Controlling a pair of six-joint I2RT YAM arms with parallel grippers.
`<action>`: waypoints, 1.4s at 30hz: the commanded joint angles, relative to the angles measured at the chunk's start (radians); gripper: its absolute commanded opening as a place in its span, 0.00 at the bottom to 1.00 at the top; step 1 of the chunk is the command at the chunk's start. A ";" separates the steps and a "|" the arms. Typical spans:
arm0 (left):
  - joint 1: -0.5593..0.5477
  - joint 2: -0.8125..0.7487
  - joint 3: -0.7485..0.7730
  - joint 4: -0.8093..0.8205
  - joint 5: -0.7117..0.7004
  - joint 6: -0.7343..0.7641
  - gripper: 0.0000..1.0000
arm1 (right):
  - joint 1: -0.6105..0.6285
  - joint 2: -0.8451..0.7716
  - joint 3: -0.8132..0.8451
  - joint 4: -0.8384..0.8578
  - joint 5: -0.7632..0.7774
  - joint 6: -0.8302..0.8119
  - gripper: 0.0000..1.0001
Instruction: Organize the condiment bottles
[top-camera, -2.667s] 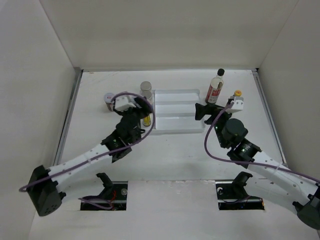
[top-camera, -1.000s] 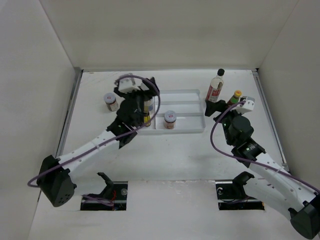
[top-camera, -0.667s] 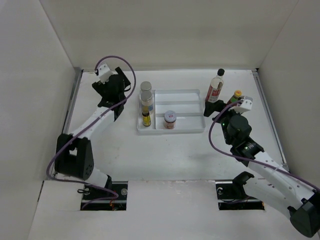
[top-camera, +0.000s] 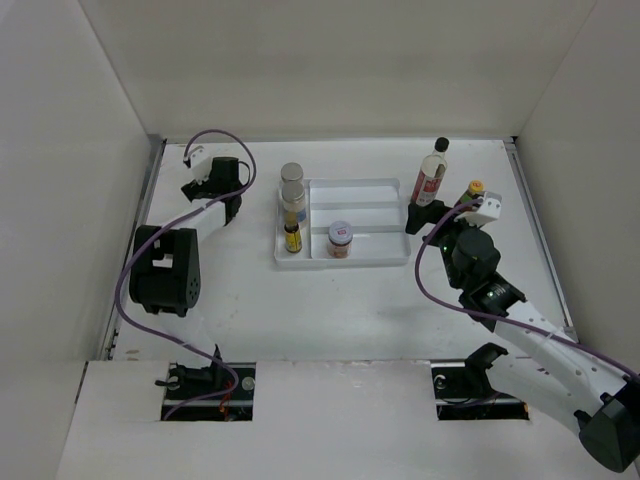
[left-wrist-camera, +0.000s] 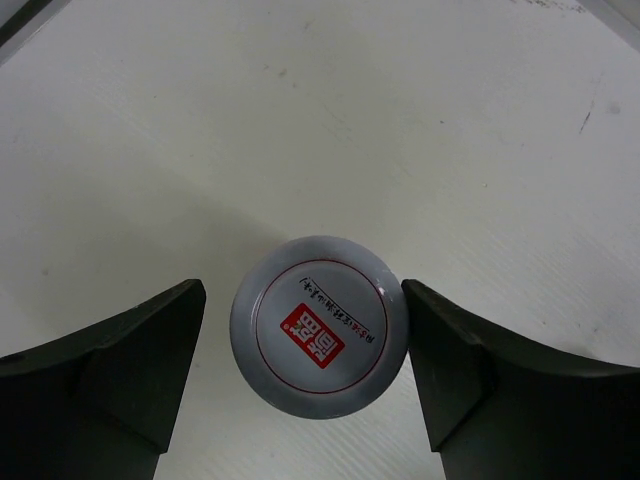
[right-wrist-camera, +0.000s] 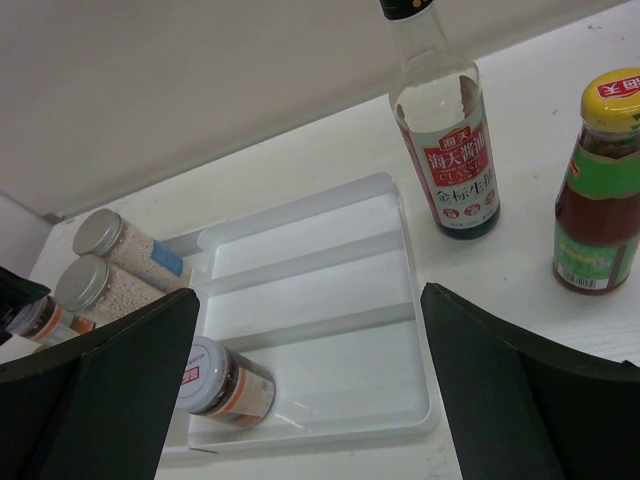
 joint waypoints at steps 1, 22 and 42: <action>0.003 -0.008 0.014 0.039 0.021 -0.011 0.73 | 0.006 -0.002 0.020 0.026 -0.012 0.013 1.00; -0.554 -0.571 -0.027 0.322 -0.038 0.114 0.40 | -0.058 -0.155 -0.049 0.048 0.033 0.031 1.00; -0.864 0.063 0.237 0.469 0.074 0.148 0.40 | -0.198 -0.257 -0.062 -0.057 0.031 0.102 1.00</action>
